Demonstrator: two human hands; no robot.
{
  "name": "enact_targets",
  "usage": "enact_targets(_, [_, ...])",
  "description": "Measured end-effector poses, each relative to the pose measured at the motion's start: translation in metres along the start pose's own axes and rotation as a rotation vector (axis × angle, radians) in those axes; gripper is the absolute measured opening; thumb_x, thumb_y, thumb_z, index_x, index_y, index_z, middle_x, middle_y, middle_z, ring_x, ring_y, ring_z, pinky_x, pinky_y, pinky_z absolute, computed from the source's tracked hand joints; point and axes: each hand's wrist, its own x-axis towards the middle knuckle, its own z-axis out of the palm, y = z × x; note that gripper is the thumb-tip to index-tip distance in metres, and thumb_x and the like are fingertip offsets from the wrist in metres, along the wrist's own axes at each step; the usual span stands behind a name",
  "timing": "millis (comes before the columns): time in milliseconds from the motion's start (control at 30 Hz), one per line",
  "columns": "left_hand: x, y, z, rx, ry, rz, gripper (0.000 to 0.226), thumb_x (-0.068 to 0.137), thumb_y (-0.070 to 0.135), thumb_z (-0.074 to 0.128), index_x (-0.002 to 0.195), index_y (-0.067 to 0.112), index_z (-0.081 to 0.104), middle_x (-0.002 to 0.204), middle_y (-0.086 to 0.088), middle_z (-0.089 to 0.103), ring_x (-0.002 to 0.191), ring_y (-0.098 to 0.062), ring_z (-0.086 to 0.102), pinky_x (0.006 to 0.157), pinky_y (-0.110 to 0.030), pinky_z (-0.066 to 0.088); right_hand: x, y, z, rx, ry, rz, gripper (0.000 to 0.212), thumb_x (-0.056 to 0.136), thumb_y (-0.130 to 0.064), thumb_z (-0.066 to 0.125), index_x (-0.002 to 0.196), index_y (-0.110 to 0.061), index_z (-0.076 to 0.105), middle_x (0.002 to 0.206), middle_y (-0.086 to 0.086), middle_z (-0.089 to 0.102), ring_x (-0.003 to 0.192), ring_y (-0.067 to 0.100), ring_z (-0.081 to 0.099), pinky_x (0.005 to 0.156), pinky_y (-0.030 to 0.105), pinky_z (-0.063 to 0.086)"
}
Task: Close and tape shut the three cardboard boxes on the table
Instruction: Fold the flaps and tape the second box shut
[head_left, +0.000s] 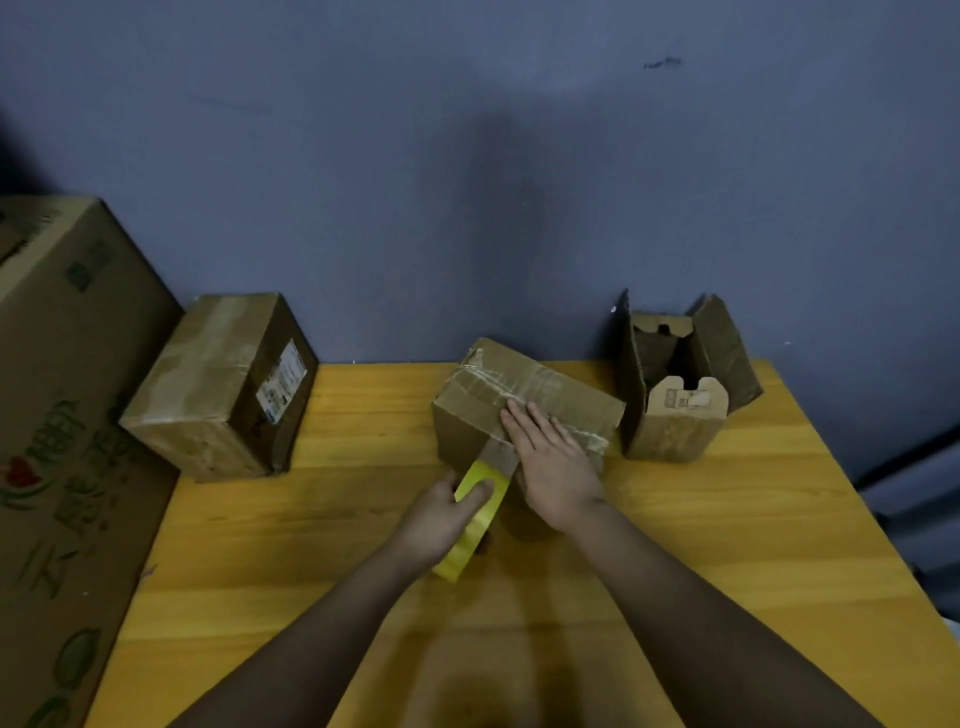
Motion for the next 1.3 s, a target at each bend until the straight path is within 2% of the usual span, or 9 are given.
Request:
enact_targets(167, [0.001, -0.012, 0.001, 0.132, 0.045, -0.089, 0.064, 0.086, 0.056, 0.052, 0.123, 0.004, 0.053, 0.1, -0.008, 0.067, 0.081, -0.019, 0.064, 0.067, -0.027, 0.05, -0.003, -0.004, 0.005, -0.018, 0.005, -0.003, 0.065, 0.101, -0.032, 0.031, 0.154, -0.018, -0.004, 0.156, -0.007, -0.018, 0.148, 0.015, -0.013, 0.117, 0.031, -0.009])
enact_targets(233, [0.006, -0.014, 0.002, 0.067, 0.02, -0.101, 0.075, 0.08, 0.061, 0.053, 0.126, 0.002, 0.051, 0.109, -0.007, 0.066, 0.092, -0.023, 0.065, 0.076, -0.028, 0.052, -0.002, -0.002, 0.003, -0.013, -0.019, -0.007, 0.066, 0.101, -0.037, 0.03, 0.154, -0.019, -0.004, 0.159, -0.007, -0.016, 0.147, 0.012, -0.014, 0.119, 0.031, -0.008])
enact_targets(367, [0.007, -0.021, 0.012, 0.016, -0.002, -0.083, 0.052, 0.098, 0.036, 0.047, 0.138, 0.005, 0.041, 0.12, -0.003, 0.056, 0.109, -0.02, 0.055, 0.072, -0.014, 0.04, 0.002, 0.0, -0.002, 0.154, 0.037, 0.049, 0.055, 0.102, -0.039, 0.031, 0.154, -0.027, 0.016, 0.161, -0.014, 0.004, 0.148, 0.005, -0.001, 0.118, 0.028, 0.0])
enact_targets(467, [-0.001, -0.019, 0.019, -0.06, -0.027, -0.096, 0.029, 0.1, 0.028, 0.046, 0.125, 0.014, 0.046, 0.085, 0.012, 0.047, 0.07, 0.0, 0.048, 0.045, -0.003, 0.036, 0.002, -0.007, 0.001, 0.108, 0.107, 0.062, 0.05, 0.104, -0.041, 0.031, 0.152, -0.027, 0.024, 0.16, -0.013, 0.014, 0.148, 0.007, 0.008, 0.118, 0.027, 0.006])
enact_targets(533, [0.006, -0.03, 0.019, -0.09, -0.017, -0.124, 0.009, 0.099, 0.027, 0.047, 0.103, 0.018, 0.048, 0.079, 0.012, 0.046, 0.059, 0.003, 0.049, 0.042, -0.002, 0.037, 0.002, -0.008, 0.001, 0.089, 0.11, 0.059, 0.05, 0.105, -0.037, 0.03, 0.152, -0.025, 0.023, 0.16, -0.011, 0.014, 0.148, 0.009, 0.009, 0.118, 0.027, 0.006])
enact_targets(700, [0.011, -0.034, 0.013, -0.14, -0.046, -0.072, 0.033, 0.092, 0.038, 0.059, 0.113, 0.013, 0.065, 0.104, -0.013, 0.07, 0.079, -0.016, 0.067, 0.068, -0.03, 0.052, 0.003, -0.006, 0.0, 0.06, 0.097, 0.059, 0.05, 0.105, -0.036, 0.028, 0.153, -0.024, 0.021, 0.16, -0.01, 0.012, 0.148, 0.01, 0.008, 0.118, 0.029, 0.005])
enact_targets(833, [0.005, -0.044, 0.012, -0.139, -0.08, -0.059, 0.016, 0.095, 0.029, 0.056, 0.11, 0.023, 0.06, 0.098, 0.007, 0.067, 0.078, 0.004, 0.065, 0.064, -0.013, 0.049, 0.006, -0.003, 0.0, 0.066, 0.081, 0.069, 0.05, 0.105, -0.036, 0.028, 0.153, -0.025, 0.021, 0.16, -0.011, 0.013, 0.148, 0.009, 0.008, 0.118, 0.027, 0.005])
enact_targets(1133, [0.002, -0.054, 0.014, -0.094, 0.03, -0.005, 0.037, 0.085, 0.054, 0.06, 0.106, 0.025, 0.066, 0.103, 0.002, 0.07, 0.097, -0.016, 0.066, 0.091, -0.037, 0.051, 0.005, -0.004, 0.002, 0.067, 0.089, 0.056, 0.049, 0.104, -0.036, 0.03, 0.151, -0.023, 0.025, 0.16, -0.009, 0.017, 0.148, 0.011, 0.012, 0.118, 0.03, 0.01])
enact_targets(1300, [0.006, -0.05, 0.015, -0.098, 0.02, -0.027, 0.038, 0.08, 0.058, 0.063, 0.101, 0.026, 0.064, 0.105, -0.001, 0.07, 0.097, -0.019, 0.065, 0.094, -0.042, 0.05, 0.006, -0.002, 0.005, 0.075, 0.107, 0.051, 0.05, 0.104, -0.036, 0.032, 0.152, -0.023, 0.025, 0.16, -0.008, 0.017, 0.148, 0.012, 0.012, 0.119, 0.034, 0.013])
